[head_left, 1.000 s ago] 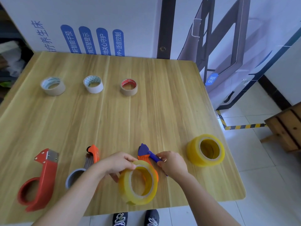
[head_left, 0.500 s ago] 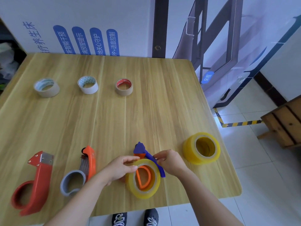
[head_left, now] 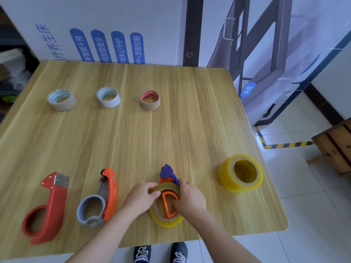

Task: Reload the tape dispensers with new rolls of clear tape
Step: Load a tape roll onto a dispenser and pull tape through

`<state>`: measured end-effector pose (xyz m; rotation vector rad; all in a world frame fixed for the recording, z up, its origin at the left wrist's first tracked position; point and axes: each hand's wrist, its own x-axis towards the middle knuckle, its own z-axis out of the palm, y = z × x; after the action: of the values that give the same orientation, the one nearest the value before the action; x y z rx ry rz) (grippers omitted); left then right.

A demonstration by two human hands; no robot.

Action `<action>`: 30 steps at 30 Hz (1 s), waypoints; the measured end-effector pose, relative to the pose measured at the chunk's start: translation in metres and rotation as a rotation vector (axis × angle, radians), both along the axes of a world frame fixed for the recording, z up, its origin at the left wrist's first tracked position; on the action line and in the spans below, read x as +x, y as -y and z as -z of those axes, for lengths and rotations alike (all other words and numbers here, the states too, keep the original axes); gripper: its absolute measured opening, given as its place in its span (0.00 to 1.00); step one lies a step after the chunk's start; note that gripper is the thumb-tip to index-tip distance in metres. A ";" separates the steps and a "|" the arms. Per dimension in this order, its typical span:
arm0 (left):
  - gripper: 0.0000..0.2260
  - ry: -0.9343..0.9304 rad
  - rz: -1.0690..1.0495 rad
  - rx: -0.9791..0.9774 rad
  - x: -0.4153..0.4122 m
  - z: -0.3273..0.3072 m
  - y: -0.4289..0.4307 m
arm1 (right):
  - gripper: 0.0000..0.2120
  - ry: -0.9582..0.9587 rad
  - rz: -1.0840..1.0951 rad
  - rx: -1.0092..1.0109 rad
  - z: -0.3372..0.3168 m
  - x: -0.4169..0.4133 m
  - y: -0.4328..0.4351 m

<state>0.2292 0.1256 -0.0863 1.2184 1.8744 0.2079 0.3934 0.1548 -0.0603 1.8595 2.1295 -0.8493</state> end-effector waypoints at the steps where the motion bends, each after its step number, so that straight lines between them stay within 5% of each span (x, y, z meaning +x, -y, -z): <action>1: 0.18 0.014 -0.009 0.016 0.000 0.000 0.001 | 0.15 -0.015 0.020 0.022 0.002 -0.001 0.001; 4: 0.22 0.216 -0.232 0.164 0.002 -0.013 0.003 | 0.12 -0.115 0.090 0.033 0.001 0.003 0.002; 8: 0.21 0.826 -0.750 0.250 -0.004 -0.044 0.001 | 0.10 -0.545 0.330 -0.046 -0.027 0.002 -0.006; 12: 0.26 1.301 -0.649 0.122 -0.010 -0.085 0.008 | 0.16 -0.982 0.443 -0.169 -0.068 -0.009 -0.018; 16: 0.29 1.287 -0.334 0.240 -0.005 -0.134 0.012 | 0.20 -1.154 0.353 -0.214 -0.100 -0.019 -0.025; 21: 0.07 0.974 -0.450 0.430 -0.005 -0.169 0.001 | 0.17 -1.154 0.216 -0.096 -0.125 -0.029 -0.024; 28: 0.10 0.798 -0.445 0.781 -0.012 -0.191 -0.004 | 0.25 -1.235 0.191 0.055 -0.164 -0.034 -0.017; 30: 0.10 0.725 -0.445 0.876 -0.016 -0.199 -0.005 | 0.17 -1.331 0.226 0.101 -0.178 -0.030 -0.014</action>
<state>0.2132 0.1301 0.1131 0.9982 1.3634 1.6111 0.3630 0.1688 0.1179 1.7451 2.5206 -2.6090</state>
